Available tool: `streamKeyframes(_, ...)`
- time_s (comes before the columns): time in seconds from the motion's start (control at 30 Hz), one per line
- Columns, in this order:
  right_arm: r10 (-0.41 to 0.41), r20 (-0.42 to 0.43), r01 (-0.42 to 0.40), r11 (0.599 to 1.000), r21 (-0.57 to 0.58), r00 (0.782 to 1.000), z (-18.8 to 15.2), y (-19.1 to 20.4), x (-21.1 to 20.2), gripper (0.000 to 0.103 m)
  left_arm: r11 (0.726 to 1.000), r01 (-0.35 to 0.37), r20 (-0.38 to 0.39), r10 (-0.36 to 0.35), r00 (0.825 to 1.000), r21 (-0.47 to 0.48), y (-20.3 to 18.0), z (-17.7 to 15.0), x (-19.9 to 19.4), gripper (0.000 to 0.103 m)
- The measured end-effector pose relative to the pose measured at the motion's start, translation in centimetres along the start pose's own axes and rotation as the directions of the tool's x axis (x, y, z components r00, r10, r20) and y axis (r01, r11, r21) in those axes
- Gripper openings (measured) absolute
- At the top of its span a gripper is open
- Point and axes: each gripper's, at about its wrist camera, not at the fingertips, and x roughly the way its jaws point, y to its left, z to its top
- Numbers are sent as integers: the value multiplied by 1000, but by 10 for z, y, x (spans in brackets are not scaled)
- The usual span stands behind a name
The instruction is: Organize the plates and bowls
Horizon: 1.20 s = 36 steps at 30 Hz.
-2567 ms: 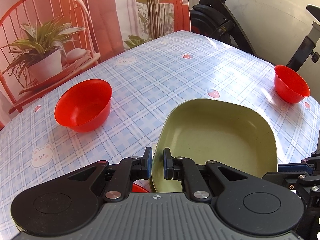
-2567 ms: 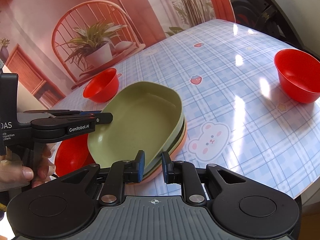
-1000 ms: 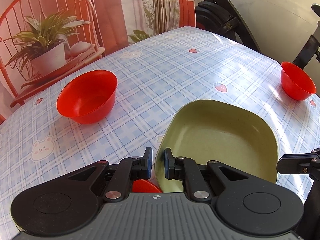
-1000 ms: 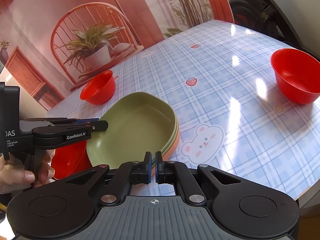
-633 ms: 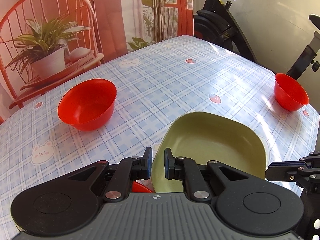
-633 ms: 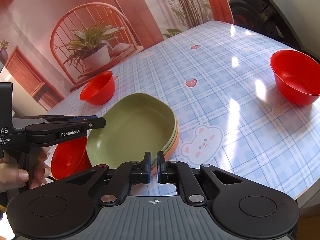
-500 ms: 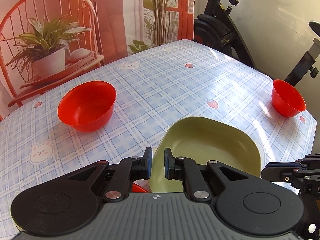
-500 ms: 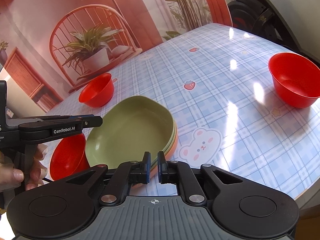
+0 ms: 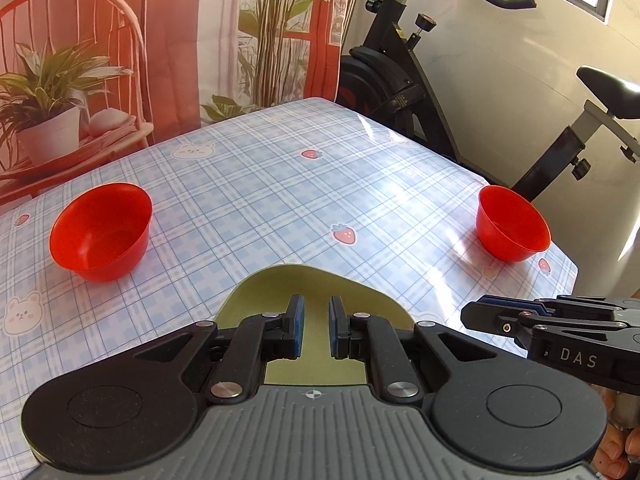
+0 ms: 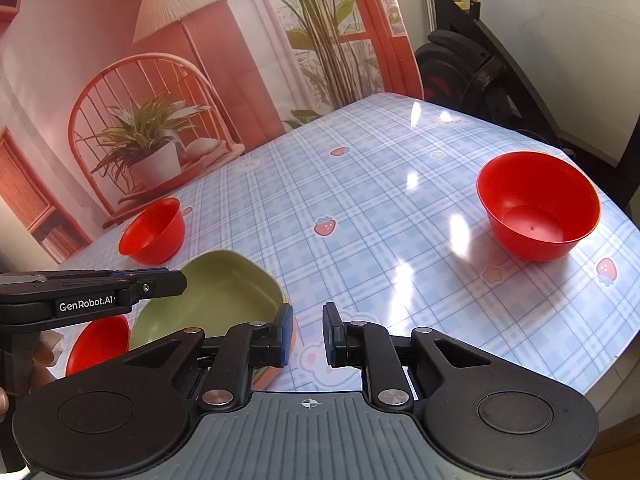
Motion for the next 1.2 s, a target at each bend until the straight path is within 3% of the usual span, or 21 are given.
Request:
streamKeyframes(0.2,-35,44,33,999,31,998,7,-19,-4,16,998,49,51,-47,998,-32,-20,9,4,14)
streamKeyframes(0.27,-46,58,44,998,38,997,9,-28,-7,17,996,76,71,-73,995,-41,-30,13,9,17)
streamKeyframes(0.33,-65,76,62,997,41,995,11,-36,-9,17,995,97,94,-93,991,-37,-41,16,12,29)
streamKeyframes(0.43,-96,108,92,995,43,989,16,-52,-16,17,993,117,123,-114,986,-18,-56,22,23,30)
streamKeyframes(0.63,-197,192,197,980,16,962,30,-89,-30,20,985,163,131,-156,979,-50,-79,36,52,30)
streamKeyframes(0.97,-352,246,350,935,55,903,39,-155,-22,23,963,229,75,-221,973,-141,-112,30,105,31)
streamKeyframes(1.2,-355,209,341,935,100,911,35,-181,-4,23,961,230,31,-228,973,-153,-127,38,136,34)
